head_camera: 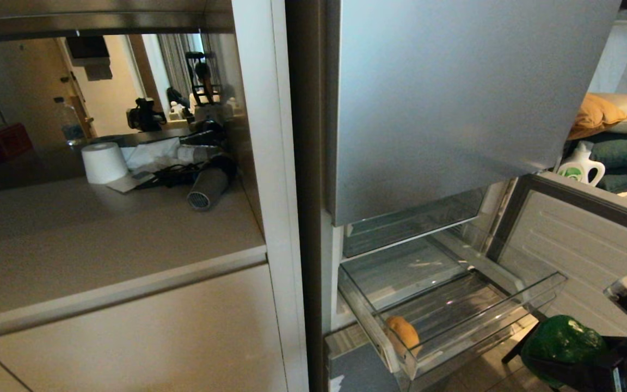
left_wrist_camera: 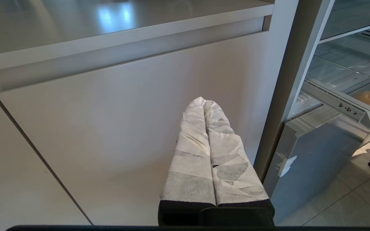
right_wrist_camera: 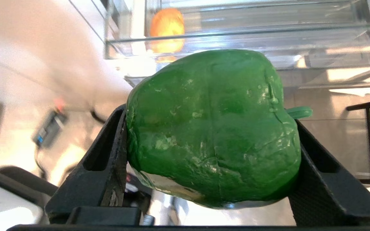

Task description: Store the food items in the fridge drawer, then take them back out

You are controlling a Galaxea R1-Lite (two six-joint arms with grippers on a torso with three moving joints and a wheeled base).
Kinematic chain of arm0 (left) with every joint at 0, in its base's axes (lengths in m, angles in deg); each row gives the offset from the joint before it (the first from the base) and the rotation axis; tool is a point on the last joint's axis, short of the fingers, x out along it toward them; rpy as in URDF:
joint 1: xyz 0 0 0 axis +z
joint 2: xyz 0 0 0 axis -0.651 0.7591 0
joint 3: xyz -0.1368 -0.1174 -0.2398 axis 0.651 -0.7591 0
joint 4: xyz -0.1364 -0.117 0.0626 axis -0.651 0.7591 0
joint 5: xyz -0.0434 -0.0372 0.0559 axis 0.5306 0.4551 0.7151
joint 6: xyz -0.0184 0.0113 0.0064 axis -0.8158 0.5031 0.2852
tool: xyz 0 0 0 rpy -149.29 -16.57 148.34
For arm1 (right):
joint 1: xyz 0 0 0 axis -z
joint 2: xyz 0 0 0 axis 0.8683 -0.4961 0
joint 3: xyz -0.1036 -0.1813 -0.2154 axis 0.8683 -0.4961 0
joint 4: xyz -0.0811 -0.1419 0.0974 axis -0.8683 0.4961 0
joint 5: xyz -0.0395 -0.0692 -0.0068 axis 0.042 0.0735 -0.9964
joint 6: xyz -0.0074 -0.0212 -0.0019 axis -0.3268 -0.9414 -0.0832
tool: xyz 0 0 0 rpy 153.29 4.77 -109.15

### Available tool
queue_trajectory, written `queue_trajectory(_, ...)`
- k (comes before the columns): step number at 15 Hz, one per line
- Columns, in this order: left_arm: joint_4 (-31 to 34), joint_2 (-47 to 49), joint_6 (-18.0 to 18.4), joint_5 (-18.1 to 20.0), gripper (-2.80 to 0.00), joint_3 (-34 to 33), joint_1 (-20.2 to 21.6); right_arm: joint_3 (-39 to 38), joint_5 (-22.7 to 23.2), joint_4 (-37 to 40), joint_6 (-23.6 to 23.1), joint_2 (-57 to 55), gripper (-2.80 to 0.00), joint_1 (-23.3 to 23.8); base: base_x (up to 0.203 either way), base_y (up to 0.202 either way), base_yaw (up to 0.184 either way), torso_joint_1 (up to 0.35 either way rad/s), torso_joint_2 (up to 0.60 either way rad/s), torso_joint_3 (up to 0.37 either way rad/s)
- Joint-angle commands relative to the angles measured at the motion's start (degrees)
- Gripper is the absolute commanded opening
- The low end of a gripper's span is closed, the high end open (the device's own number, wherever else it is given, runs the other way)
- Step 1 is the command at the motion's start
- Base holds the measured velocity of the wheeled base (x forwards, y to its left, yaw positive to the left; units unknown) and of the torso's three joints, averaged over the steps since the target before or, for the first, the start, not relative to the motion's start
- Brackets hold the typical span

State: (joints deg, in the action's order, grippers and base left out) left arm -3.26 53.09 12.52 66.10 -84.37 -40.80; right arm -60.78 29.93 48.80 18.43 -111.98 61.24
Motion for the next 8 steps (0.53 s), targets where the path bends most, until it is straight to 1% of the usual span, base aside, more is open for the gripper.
queue_trajectory(1,-0.02,0.06,0.01,-0.01,-2.80,-0.62,0.01,-0.98,0.14,-0.07,0.29,4.06,-2.80,-0.02,0.000,0.000,0.000,0.000,0.00,0.000)
queue_trajectory(8,-0.02,0.06,0.01,-0.01,-2.80,-0.62,0.01,-1.93,0.05,1.78,0.30,6.64,-2.80,-0.11,0.000,0.000,0.000,0.000,0.00,0.000)
